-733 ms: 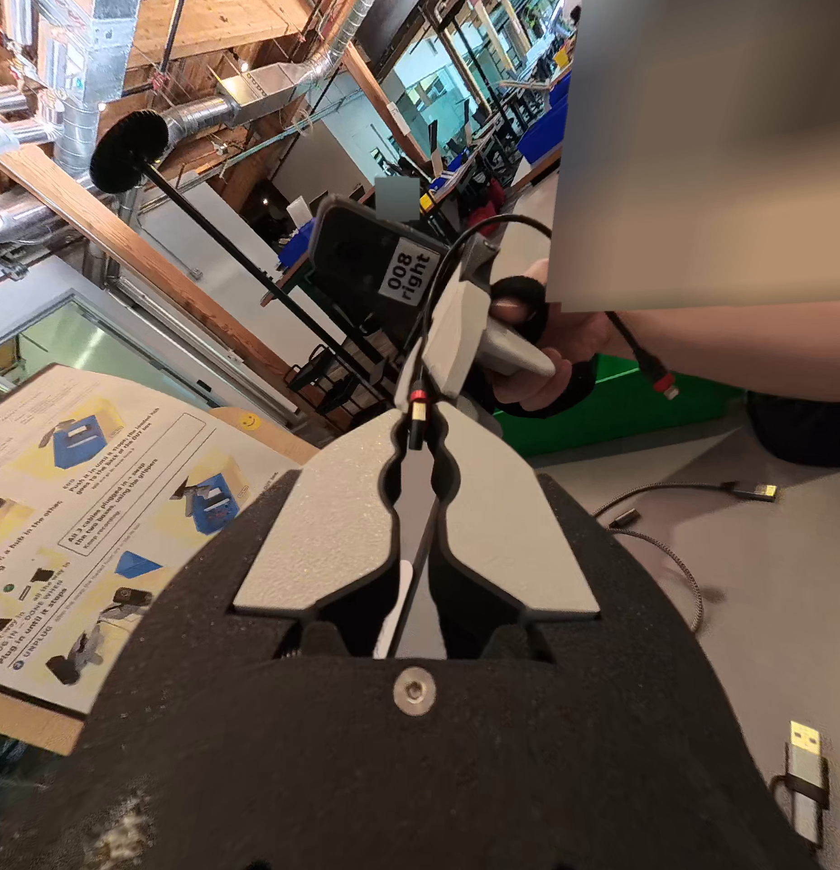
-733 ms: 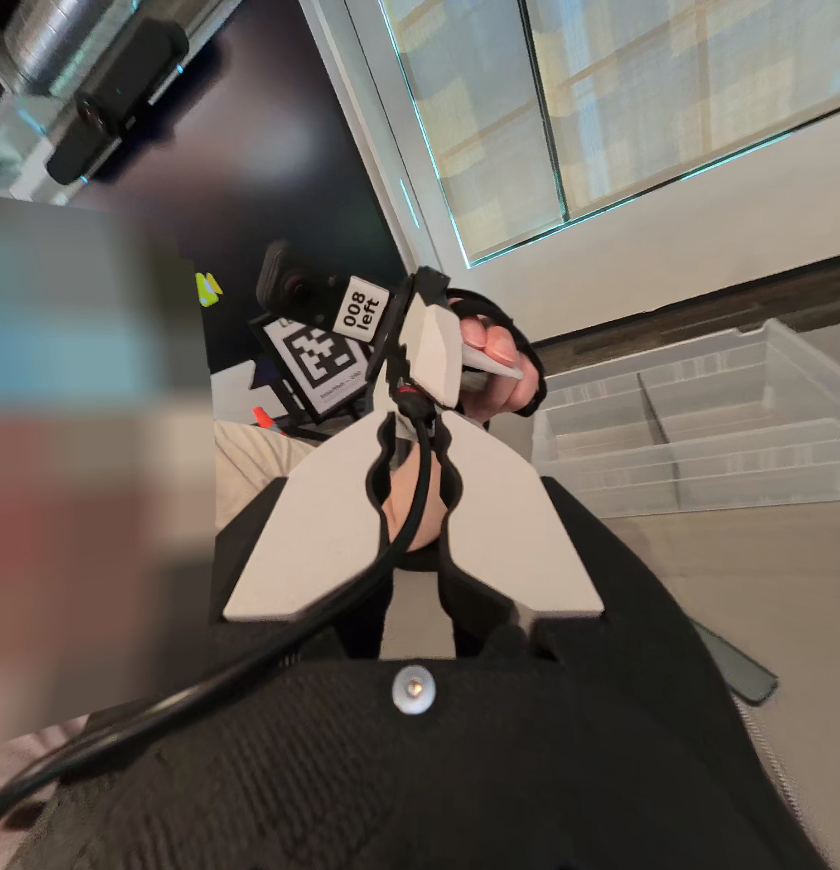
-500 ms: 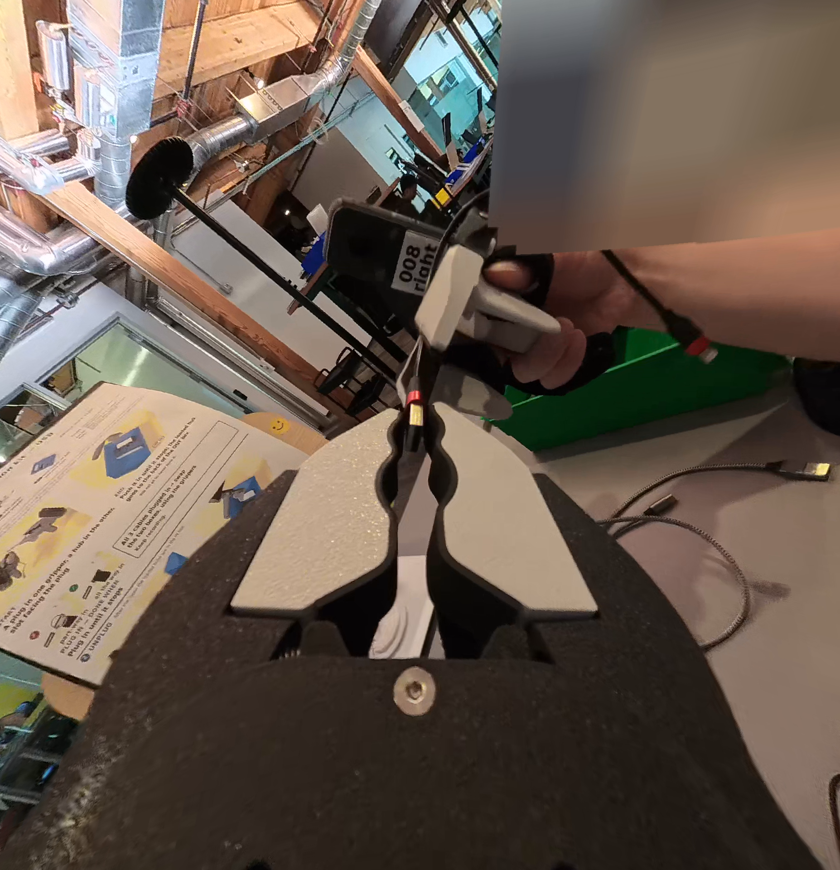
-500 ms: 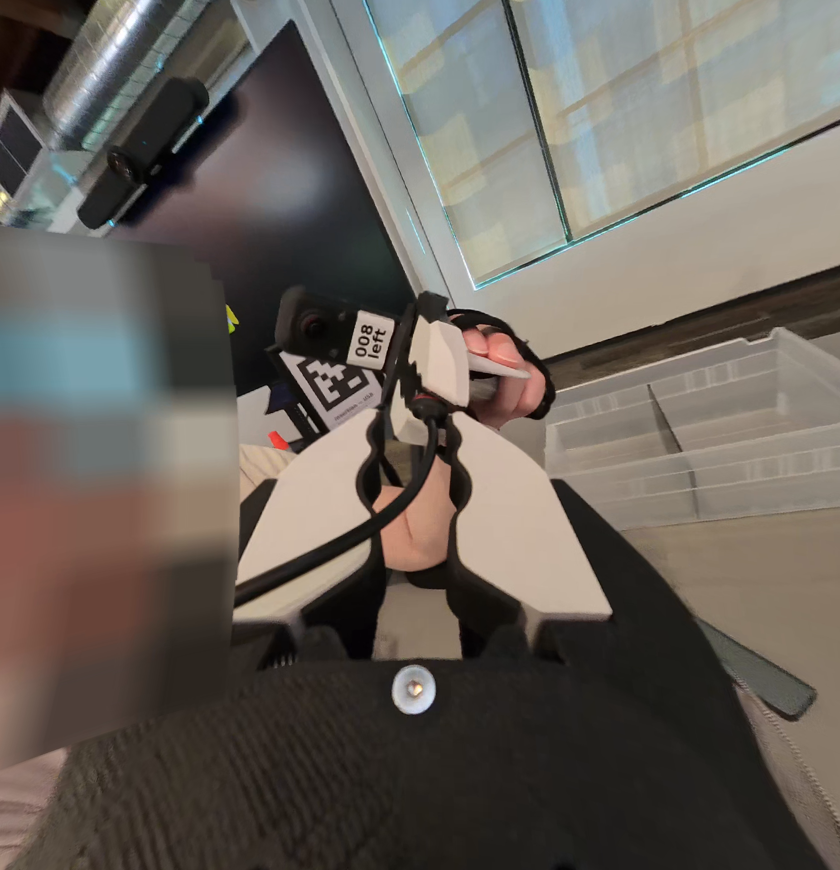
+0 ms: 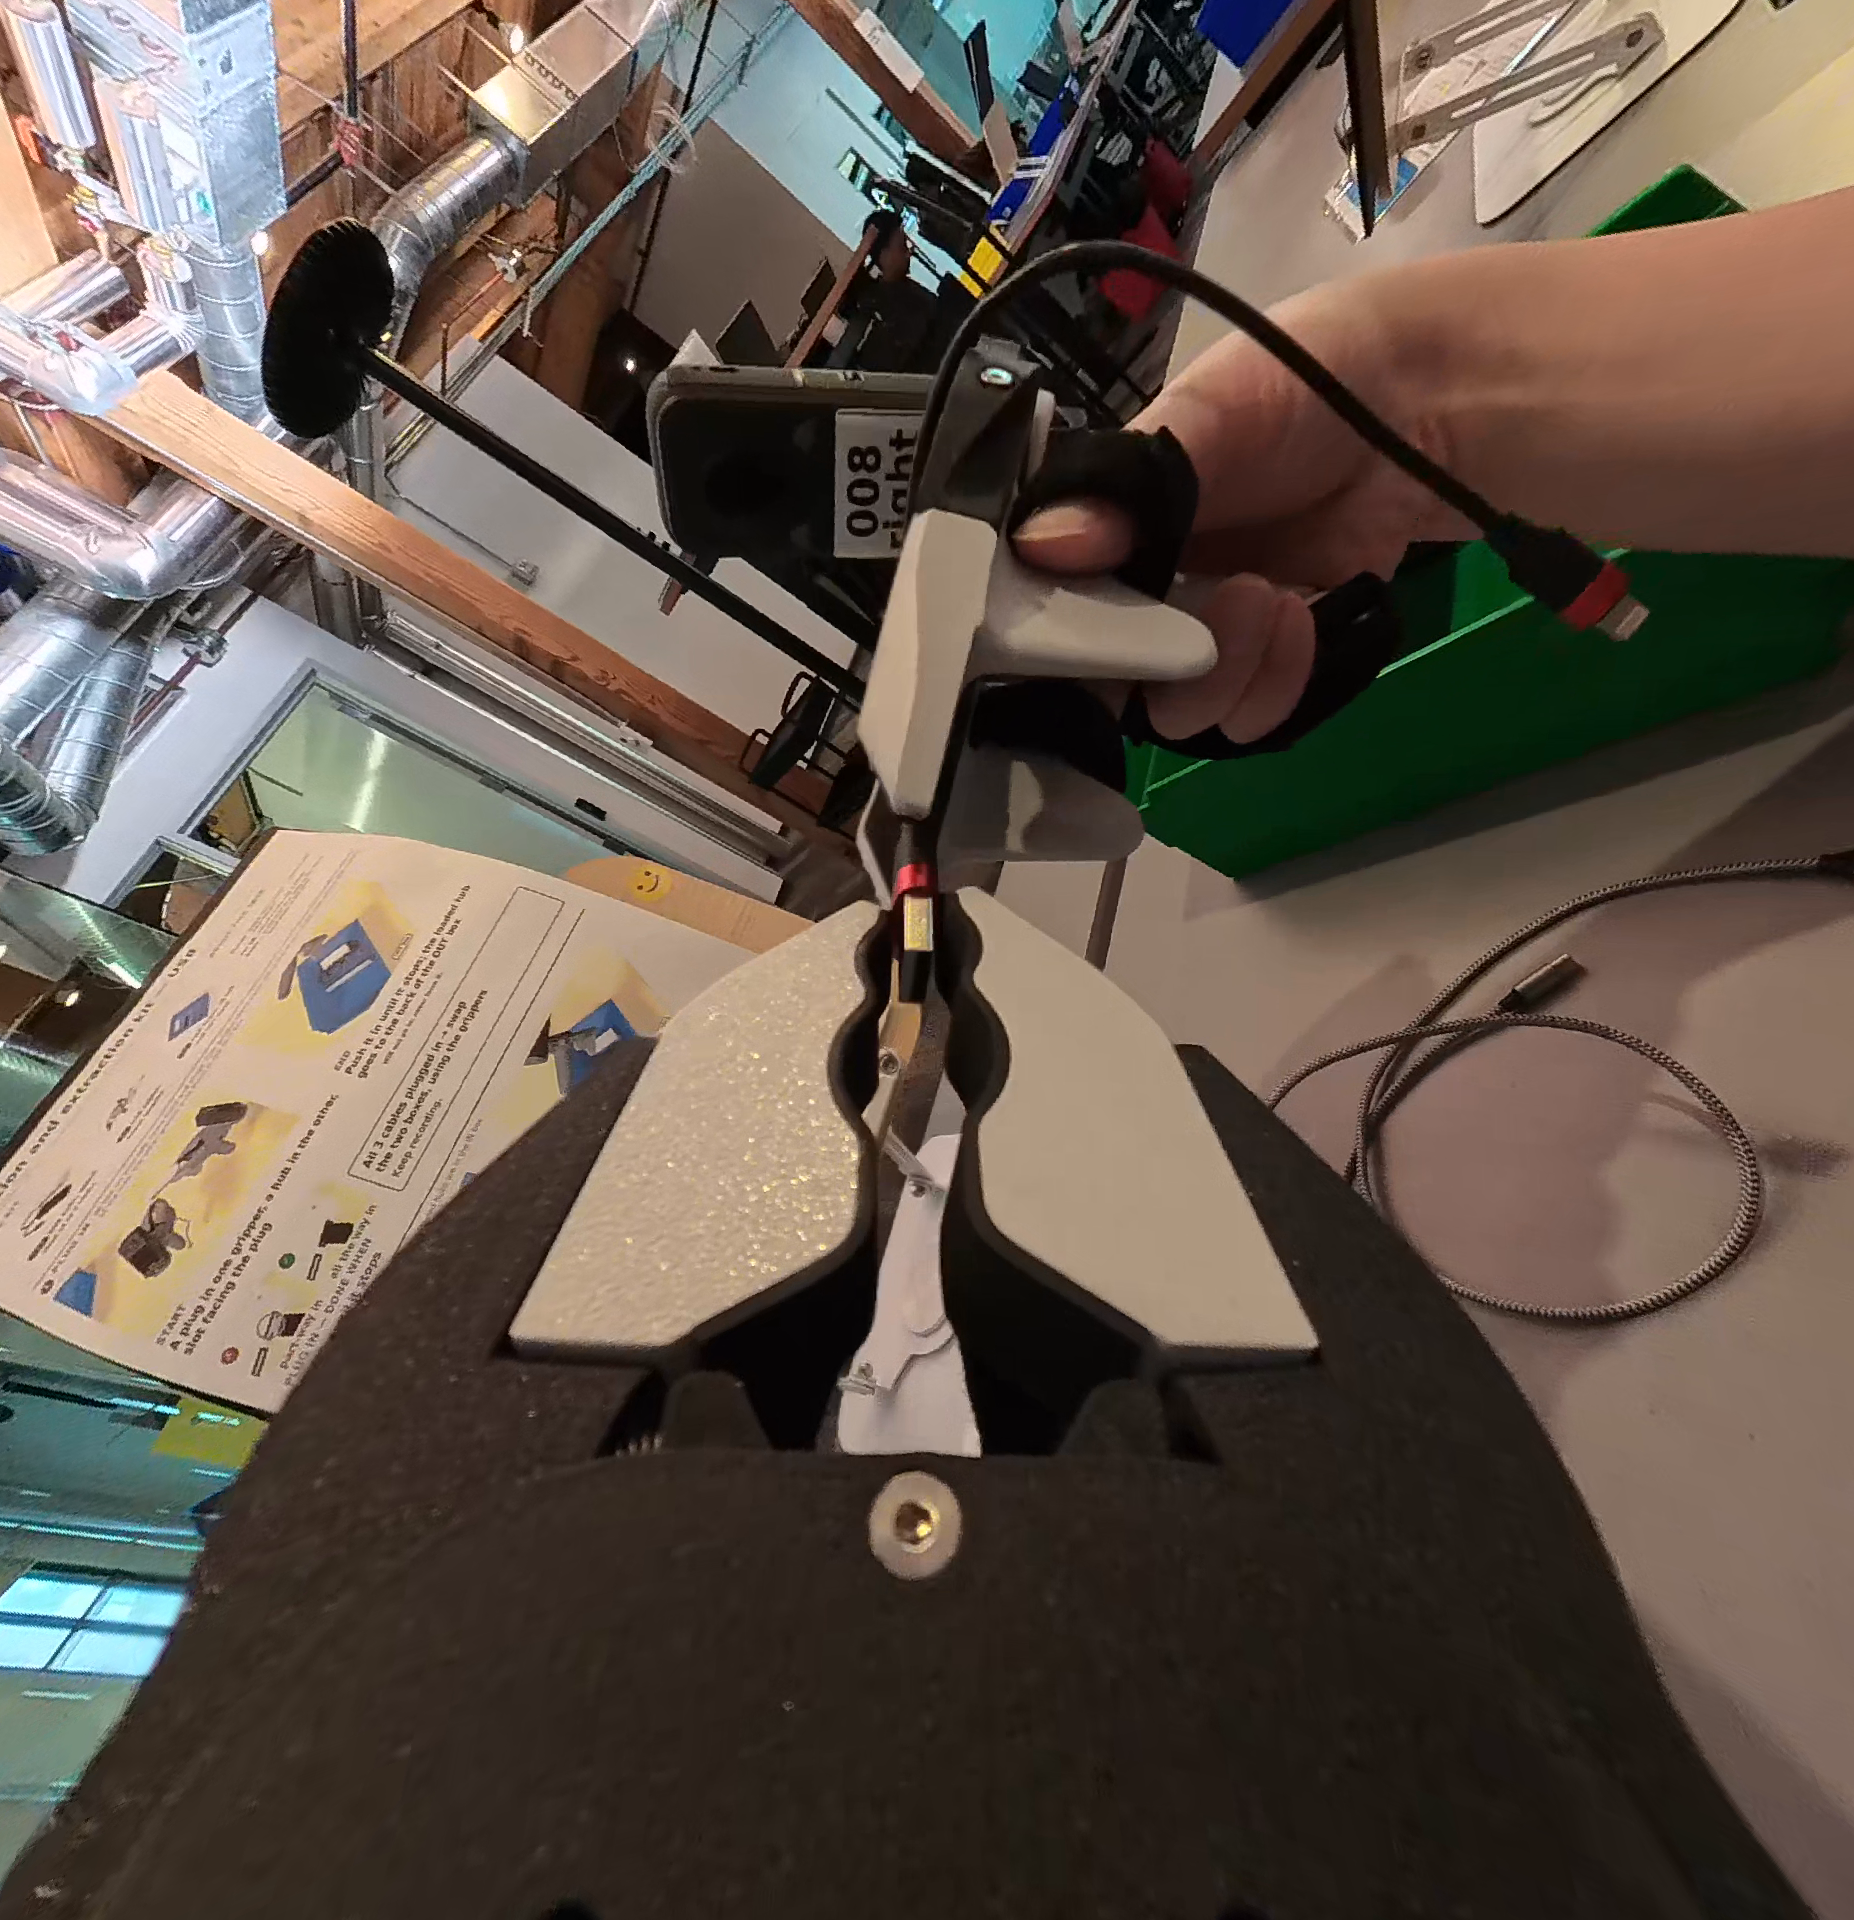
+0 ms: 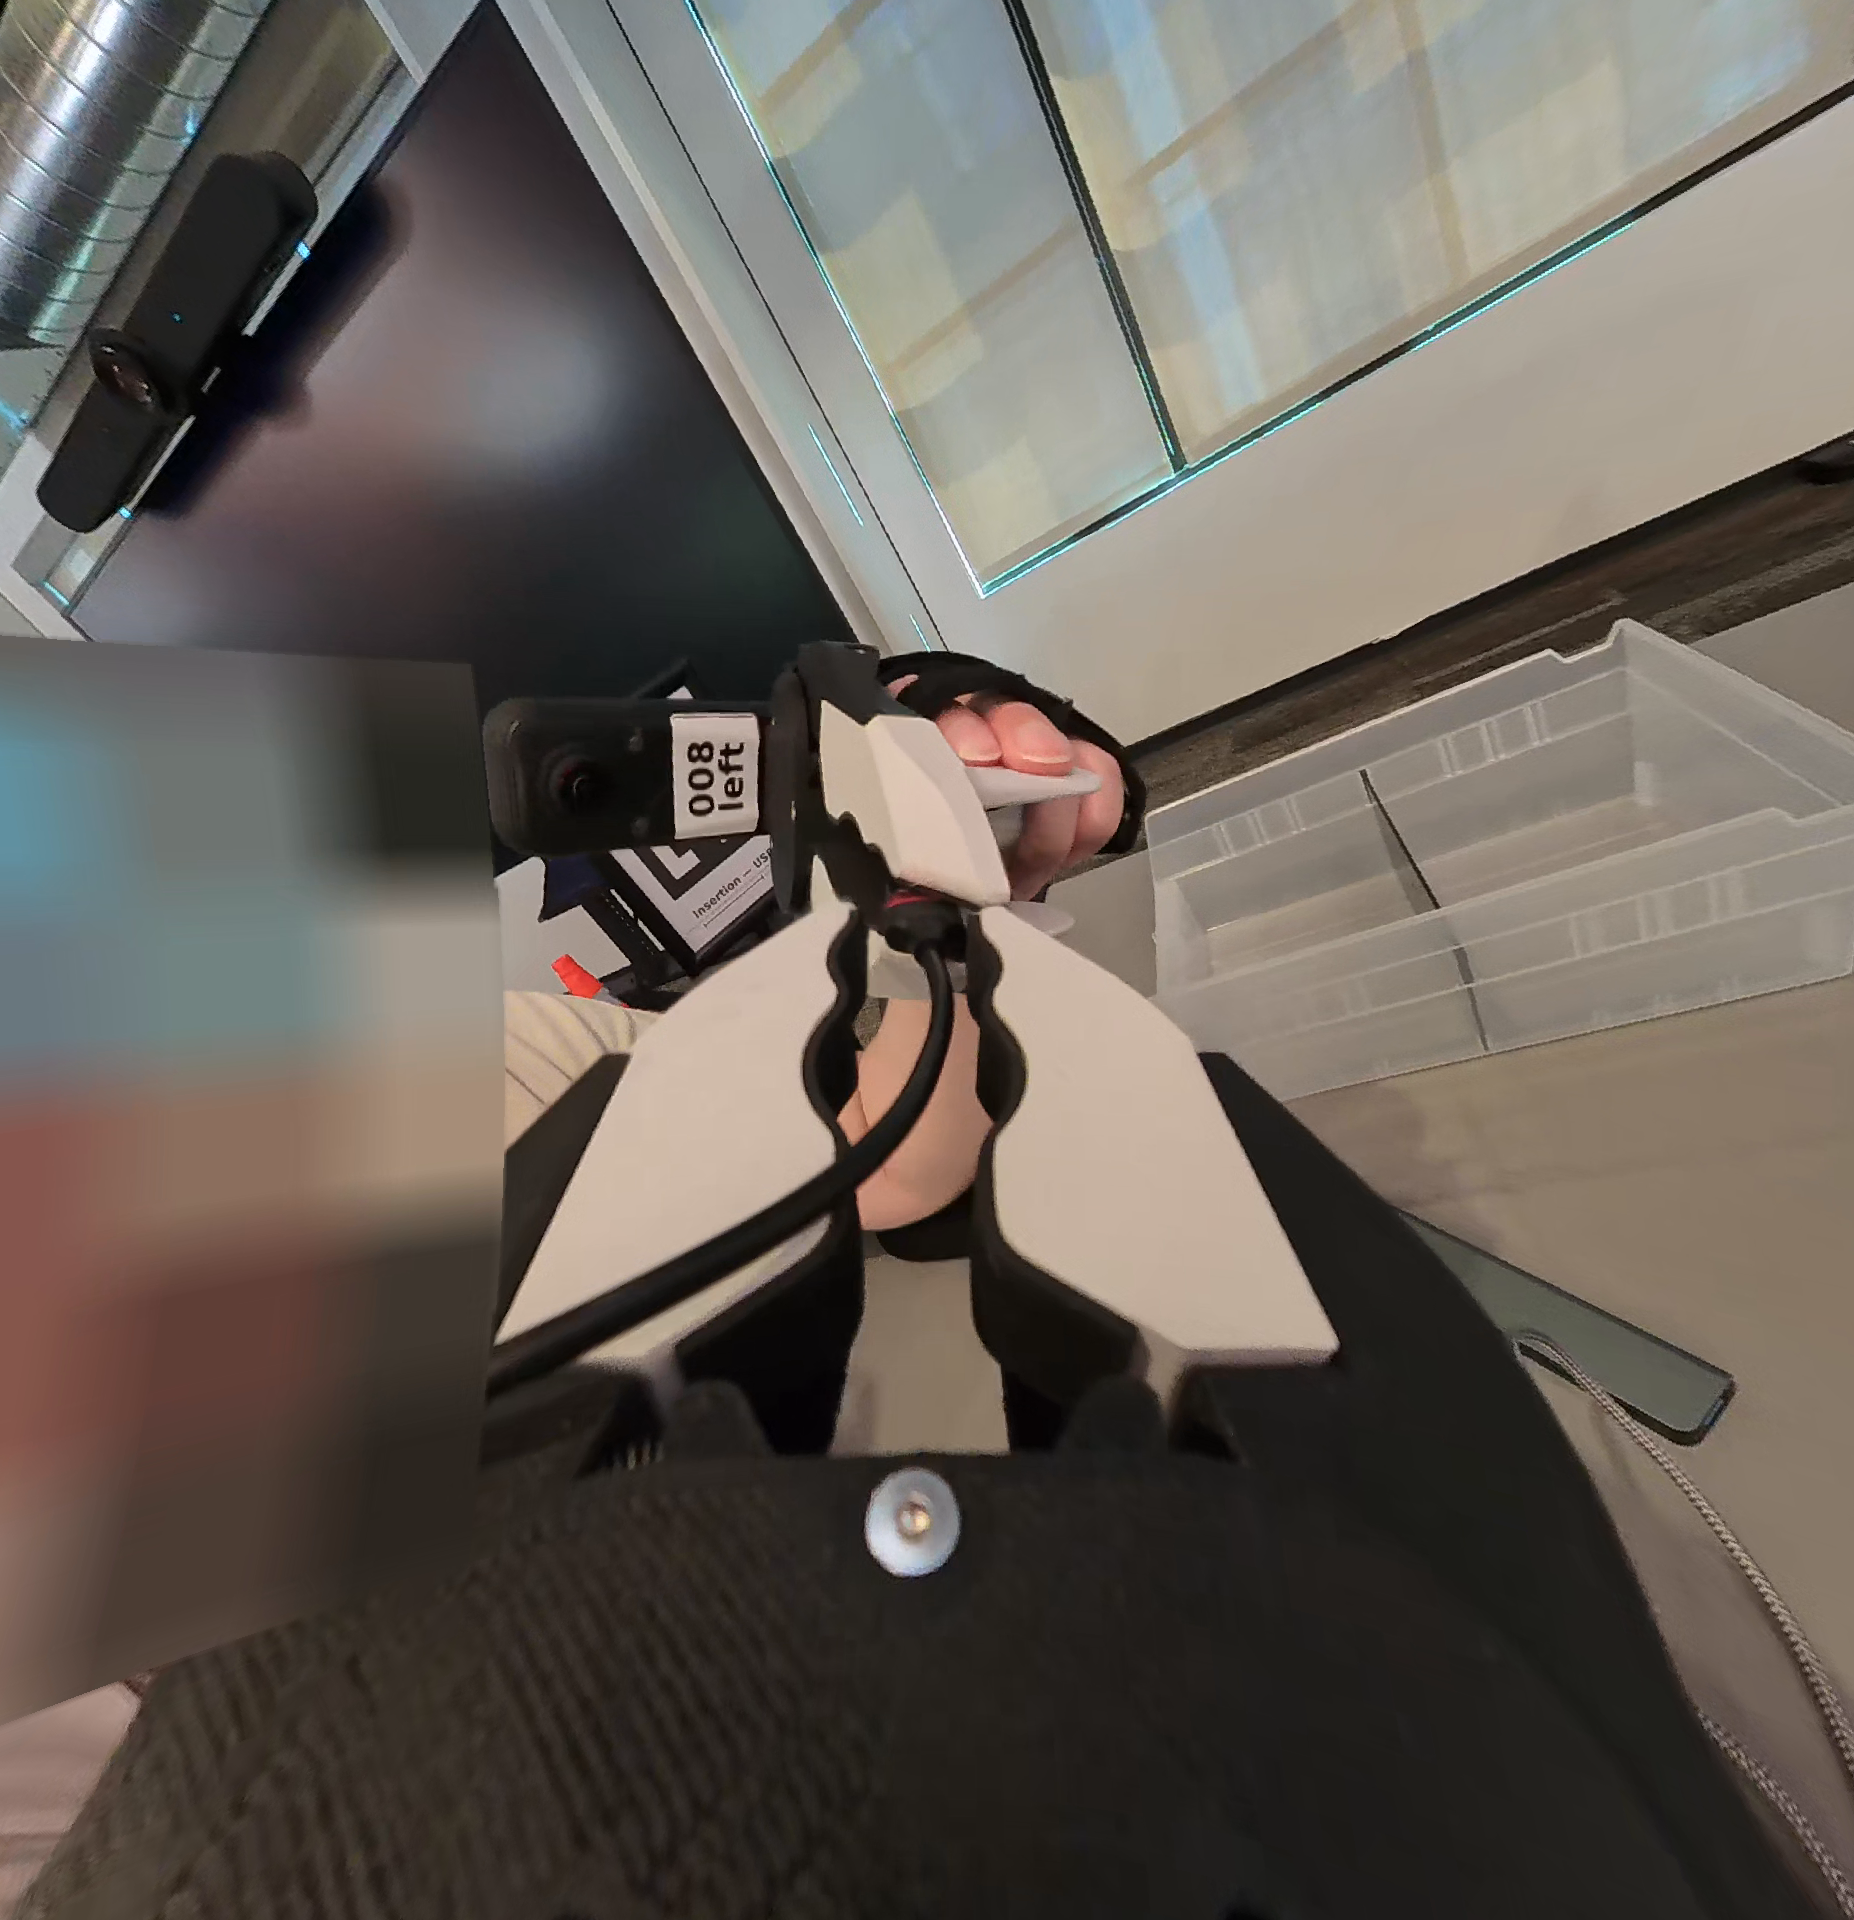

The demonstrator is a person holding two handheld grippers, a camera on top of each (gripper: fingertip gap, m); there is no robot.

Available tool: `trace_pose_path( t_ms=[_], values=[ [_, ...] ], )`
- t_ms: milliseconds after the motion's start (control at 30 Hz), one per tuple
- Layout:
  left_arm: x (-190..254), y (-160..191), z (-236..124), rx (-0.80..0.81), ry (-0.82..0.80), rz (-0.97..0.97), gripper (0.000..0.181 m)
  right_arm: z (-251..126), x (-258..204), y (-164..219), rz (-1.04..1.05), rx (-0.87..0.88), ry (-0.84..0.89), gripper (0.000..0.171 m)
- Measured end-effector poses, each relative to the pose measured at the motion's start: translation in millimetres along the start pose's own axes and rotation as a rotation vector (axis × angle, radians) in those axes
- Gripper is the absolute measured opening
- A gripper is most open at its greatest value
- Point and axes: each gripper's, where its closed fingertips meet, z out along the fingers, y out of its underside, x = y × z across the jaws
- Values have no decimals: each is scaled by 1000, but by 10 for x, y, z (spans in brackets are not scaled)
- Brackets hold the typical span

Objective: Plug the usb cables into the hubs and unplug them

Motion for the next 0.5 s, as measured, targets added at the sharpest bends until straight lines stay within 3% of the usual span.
trace_pose_path(
  t_ms=[33, 500],
  values=[
    [2, 1, -1, -1, 2, 1, 7, -1, 0, 5, 1, -4, 0, 18],
    [46, 71, 27, -41, 29, 17, 7, -2, 73, 84, 6, -52, 40, 17]
  ],
)
